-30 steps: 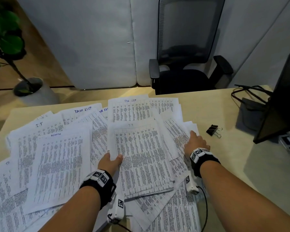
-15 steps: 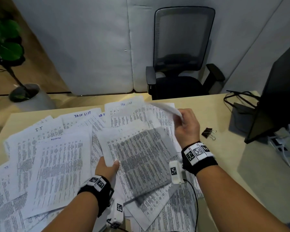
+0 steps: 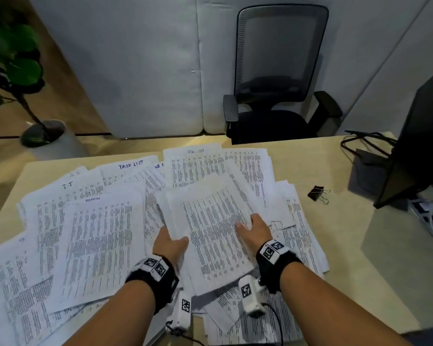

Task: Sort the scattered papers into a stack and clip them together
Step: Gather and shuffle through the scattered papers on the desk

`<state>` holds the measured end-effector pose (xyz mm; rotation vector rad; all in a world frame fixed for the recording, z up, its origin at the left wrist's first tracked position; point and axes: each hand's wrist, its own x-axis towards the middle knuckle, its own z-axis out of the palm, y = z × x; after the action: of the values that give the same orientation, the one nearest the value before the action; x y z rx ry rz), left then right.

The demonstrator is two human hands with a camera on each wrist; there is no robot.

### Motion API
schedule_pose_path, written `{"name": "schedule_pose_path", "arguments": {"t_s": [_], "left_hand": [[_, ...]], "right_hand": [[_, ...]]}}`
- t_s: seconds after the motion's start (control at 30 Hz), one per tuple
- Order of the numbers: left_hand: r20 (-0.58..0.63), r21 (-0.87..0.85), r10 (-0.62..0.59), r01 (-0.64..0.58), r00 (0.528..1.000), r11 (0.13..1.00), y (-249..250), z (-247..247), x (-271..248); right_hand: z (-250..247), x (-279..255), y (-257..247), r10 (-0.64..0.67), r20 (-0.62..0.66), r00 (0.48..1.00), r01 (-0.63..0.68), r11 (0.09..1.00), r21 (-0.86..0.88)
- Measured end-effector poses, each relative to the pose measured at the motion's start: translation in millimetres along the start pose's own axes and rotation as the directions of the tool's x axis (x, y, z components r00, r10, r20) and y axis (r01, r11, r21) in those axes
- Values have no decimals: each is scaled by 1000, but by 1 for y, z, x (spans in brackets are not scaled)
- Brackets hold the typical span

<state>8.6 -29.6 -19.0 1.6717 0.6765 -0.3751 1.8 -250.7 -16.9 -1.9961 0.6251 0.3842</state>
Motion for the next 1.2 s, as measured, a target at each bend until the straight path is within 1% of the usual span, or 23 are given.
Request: {"name": "schedule_pose_path", "arguments": {"t_s": [0.07, 0.1, 0.13, 0.17, 0.2, 0.23, 0.27, 0.33, 0.37, 0.47, 0.57, 0.73, 0.83, 0.9, 0.93, 0.97, 1.03, 1.07, 1.1, 1.13, 1.2], "left_hand": [[-94, 76, 83, -76, 992, 994, 3, -6, 4], [-153, 145, 130, -108, 980, 984, 8, -12, 6], [-209, 240, 163, -111, 964, 964, 13, -21, 7], [-259, 296, 195, -114, 946, 948, 18, -33, 9], [-312, 330, 206, -97, 927, 939, 21, -45, 12], [-359, 339, 212, -84, 909, 937, 20, -57, 14], [-398, 341, 206, -64, 894, 938, 16, -71, 16], [-430, 362, 196, -30, 882, 932, 6, -95, 21], [-431, 371, 187, -16, 883, 929, 0, -105, 25], [-441, 397, 154, 38, 884, 917, -10, -125, 27], [-434, 376, 144, 33, 889, 926, -14, -137, 33], [-413, 366, 129, 35, 902, 930, -13, -157, 46], [-398, 328, 128, 10, 909, 945, -14, -163, 47], [-414, 257, 124, -15, 902, 966, -13, -161, 47], [-425, 187, 118, -40, 897, 982, -12, -159, 48], [-430, 120, 123, -79, 894, 990, -11, -156, 52], [-399, 33, 144, -142, 906, 989, 1, -146, 47], [-360, -17, 153, -170, 920, 985, 13, -138, 37], [-312, -29, 188, -207, 931, 978, 22, -128, 29], [-256, -28, 234, -249, 938, 968, 32, -120, 20], [-140, -72, 321, -333, 937, 940, 50, -102, 8]], "right_hand": [[-6, 3, 2, 17, -61, 998, -19, 999, -26], [-13, 5, 2, 18, -118, 993, -30, 995, -94], [-22, 5, 2, 0, -188, 982, -39, 978, -206], [-31, 6, 5, -32, -240, 970, -52, 941, -333], [-36, 6, 10, -56, -262, 963, -71, 890, -450], [-40, 5, 14, -39, -251, 967, -102, 845, -525], [-39, 4, 18, 17, -205, 979, -131, 821, -556], [-30, 2, 24, 123, -81, 989, -147, 801, -580], [-24, 2, 26, 155, -39, 987, -147, 790, -595], [-8, 4, 22, 152, -35, 988, -139, 761, -634], [8, 4, 13, 160, -46, 986, -151, 748, -646], [30, 6, -1, 173, -46, 984, -161, 751, -641], [35, 6, -8, 203, -35, 979, -179, 752, -634], [33, 8, -12, 204, -32, 978, -178, 758, -628], [33, 10, -16, 180, -22, 983, -155, 770, -619], [34, 10, -21, 129, -4, 992, -106, 798, -594], [37, 6, -34, -42, 48, 998, 60, 878, -475], [39, 3, -41, -139, 80, 987, 159, 905, -396], [38, -2, -50, -216, 113, 970, 241, 920, -310], [38, -4, -58, -269, 135, 954, 293, 932, -214], [31, -10, -73, -322, 139, 937, 324, 946, 4]]}}
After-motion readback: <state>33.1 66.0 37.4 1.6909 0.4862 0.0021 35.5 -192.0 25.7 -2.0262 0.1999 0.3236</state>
